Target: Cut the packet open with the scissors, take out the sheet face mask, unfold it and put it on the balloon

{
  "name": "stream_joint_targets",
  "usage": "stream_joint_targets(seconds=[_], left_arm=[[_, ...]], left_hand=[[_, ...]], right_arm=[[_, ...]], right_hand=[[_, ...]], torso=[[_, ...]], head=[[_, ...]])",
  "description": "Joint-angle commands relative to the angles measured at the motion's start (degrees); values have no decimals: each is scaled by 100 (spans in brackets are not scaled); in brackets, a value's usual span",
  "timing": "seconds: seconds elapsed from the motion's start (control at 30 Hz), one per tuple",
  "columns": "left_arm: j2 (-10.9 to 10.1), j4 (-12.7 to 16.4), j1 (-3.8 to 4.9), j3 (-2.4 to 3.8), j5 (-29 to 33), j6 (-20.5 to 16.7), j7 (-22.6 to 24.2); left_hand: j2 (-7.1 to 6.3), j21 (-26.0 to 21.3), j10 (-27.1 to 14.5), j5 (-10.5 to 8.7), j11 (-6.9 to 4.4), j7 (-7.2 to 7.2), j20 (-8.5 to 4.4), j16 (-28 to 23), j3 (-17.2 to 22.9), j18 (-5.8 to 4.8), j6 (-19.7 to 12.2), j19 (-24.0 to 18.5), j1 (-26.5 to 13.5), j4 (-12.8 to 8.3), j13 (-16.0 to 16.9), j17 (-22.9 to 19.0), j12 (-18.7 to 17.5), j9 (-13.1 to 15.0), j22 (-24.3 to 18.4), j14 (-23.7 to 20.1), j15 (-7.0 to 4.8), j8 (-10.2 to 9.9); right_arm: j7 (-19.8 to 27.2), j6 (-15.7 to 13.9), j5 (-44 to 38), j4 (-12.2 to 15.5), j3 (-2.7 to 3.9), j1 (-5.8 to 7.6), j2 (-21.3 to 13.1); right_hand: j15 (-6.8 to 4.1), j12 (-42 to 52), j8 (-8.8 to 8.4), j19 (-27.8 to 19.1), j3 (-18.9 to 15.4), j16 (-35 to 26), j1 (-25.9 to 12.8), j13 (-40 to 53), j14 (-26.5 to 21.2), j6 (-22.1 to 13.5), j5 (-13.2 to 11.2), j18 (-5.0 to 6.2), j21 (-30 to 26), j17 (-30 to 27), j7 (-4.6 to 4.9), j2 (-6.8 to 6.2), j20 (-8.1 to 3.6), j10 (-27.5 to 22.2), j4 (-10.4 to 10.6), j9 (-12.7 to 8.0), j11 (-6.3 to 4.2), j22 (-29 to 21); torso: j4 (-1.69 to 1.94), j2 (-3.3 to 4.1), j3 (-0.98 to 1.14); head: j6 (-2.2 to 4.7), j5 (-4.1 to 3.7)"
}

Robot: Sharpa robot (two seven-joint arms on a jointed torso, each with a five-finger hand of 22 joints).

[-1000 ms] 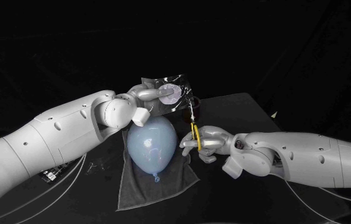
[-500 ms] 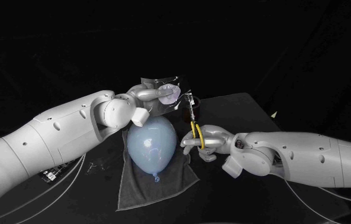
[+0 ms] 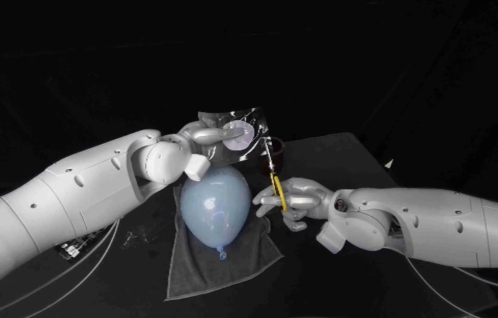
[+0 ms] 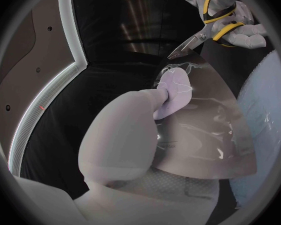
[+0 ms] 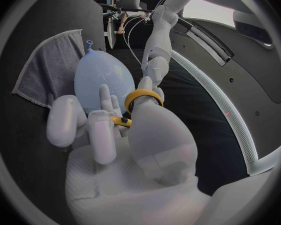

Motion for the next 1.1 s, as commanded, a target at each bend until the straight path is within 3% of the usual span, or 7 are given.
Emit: stream_joint_targets(seconds=[0.03, 0.73, 0.93, 1.1], left_arm=[[-10, 18, 0, 3, -132, 146, 45], [-24, 67, -8, 0, -394, 223, 132], [-29, 72, -11, 0, -389, 202, 139], [-31, 69, -13, 0, -377, 183, 147]], left_hand=[[40, 10, 48, 17, 3, -7, 1, -23, 25, 95, 30, 46, -16, 1, -6, -7, -37, 14, -2, 38, 12, 19], [40, 10, 48, 17, 3, -7, 1, -23, 25, 95, 31, 47, -18, 0, -6, -7, -37, 14, -1, 39, 12, 20], [40, 10, 48, 17, 3, -7, 1, -23, 25, 95, 31, 47, -18, 0, -6, -7, -37, 14, -1, 39, 12, 20], [40, 10, 48, 17, 3, -7, 1, -23, 25, 95, 31, 47, -18, 0, -6, -7, -37, 14, -1, 39, 12, 20]], right_arm=[[92, -53, -7, 21, 9, 10, -8], [127, -186, 93, 75, 27, 112, -9], [135, -239, 159, 45, 29, 131, 19], [104, -269, 176, 23, 29, 135, 31]], right_hand=[[52, -53, -28, -70, -152, -44, -62, -69, 328, -112, -11, 92, -113, 291, 221, -22, 24, -135, -40, -10, 29, 495], [100, -57, -26, -206, -142, -90, -132, -230, 291, -271, -10, 148, -373, 174, 275, -47, 71, -374, -30, -17, 86, 357], [101, 68, 63, -170, -140, -83, -124, -269, 296, -178, -11, 138, -324, 184, 283, 9, 81, -276, -37, 6, 82, 366], [75, 348, 264, -44, -155, -50, -82, -293, 318, 205, -11, 96, -108, 237, 272, 99, 68, 67, -86, 43, 45, 450]], torso=[[0, 1, 0], [4, 5, -4], [2, 3, -2], [-1, 0, -3]], head=[[2, -3], [41, -37], [49, -36], [39, -32]])
